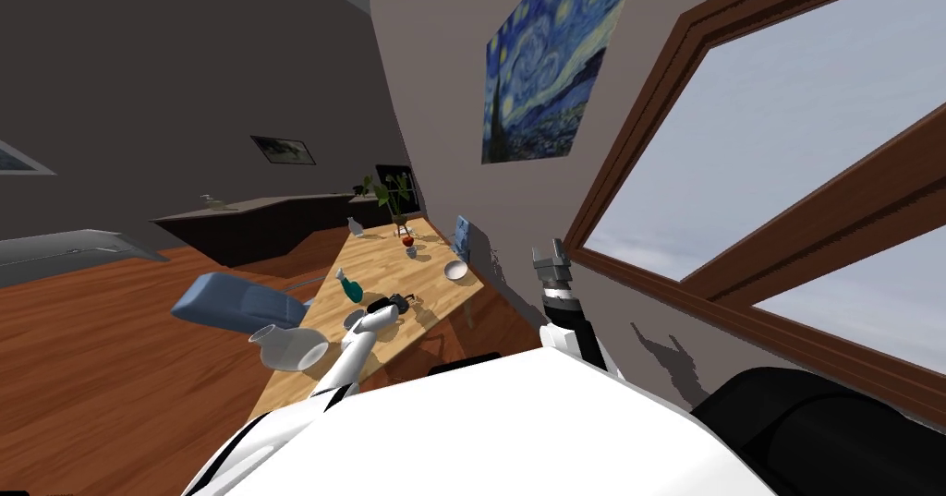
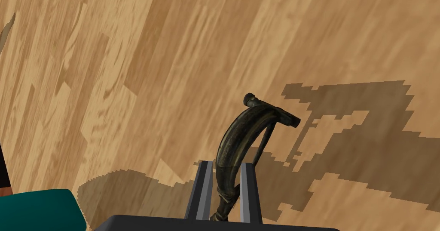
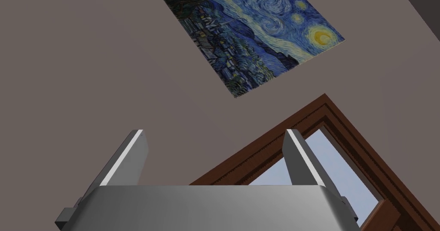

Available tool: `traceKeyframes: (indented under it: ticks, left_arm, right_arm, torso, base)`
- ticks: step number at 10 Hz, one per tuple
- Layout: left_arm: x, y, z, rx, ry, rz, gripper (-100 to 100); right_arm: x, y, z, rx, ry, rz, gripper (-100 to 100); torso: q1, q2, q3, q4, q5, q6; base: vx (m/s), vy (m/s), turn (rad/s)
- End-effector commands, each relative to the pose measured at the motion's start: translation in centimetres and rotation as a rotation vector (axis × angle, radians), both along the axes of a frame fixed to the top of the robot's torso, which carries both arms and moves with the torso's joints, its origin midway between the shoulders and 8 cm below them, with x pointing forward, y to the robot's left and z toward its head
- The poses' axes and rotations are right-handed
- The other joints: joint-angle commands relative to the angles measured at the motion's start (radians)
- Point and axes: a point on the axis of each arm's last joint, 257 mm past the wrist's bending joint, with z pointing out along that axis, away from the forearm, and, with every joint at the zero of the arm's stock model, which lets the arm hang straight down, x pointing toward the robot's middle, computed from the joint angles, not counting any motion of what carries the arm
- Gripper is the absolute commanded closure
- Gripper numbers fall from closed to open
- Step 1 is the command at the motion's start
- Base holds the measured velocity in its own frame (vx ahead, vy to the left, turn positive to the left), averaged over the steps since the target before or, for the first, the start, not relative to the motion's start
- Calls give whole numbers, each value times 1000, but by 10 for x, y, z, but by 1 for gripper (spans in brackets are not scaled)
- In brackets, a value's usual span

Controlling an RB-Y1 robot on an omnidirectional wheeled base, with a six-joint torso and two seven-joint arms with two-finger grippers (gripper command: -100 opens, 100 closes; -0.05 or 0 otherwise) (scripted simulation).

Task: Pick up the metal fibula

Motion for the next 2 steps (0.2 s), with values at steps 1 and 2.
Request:
traceKeyframes:
  ticks: [1,2]
  left_arm:
    - [0,0,0,0,0,0,100]
    - [0,0,0,-1,2,0,0]
  right_arm:
    - [0,0,0,0,0,0,0]
    - [0,0,0,0,0,0,0]
  torso:
    - [0,0,0,0,0,0]
    - [1,-2,-1,0,0,0]
  base:
    - [-37,-12,2]
    - [-7,-2,1]
